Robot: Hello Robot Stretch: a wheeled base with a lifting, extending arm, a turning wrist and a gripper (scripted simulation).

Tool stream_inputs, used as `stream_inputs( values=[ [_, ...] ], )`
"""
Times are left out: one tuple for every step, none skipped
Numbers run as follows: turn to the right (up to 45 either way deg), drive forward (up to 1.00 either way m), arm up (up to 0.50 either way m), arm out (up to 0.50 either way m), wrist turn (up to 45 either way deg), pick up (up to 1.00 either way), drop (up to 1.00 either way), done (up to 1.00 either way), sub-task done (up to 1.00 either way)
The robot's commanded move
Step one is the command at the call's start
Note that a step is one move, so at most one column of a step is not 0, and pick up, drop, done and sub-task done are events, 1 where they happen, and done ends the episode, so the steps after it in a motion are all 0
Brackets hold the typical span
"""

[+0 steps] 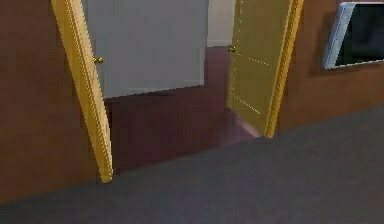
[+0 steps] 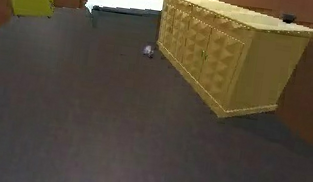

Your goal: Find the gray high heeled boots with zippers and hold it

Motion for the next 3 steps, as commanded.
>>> stream_inputs(
  values=[
    [0.0, 1.0, 0.0, 0.0, 0.0, 0.0, 0.0, 0.0, 0.0],
    [0.0, 1.0, 0.0, 0.0, 0.0, 0.0, 0.0, 0.0, 0.0],
    [0.0, 0.9, 0.0, 0.0, 0.0, 0.0, 0.0, 0.0, 0.0]
  ],
)
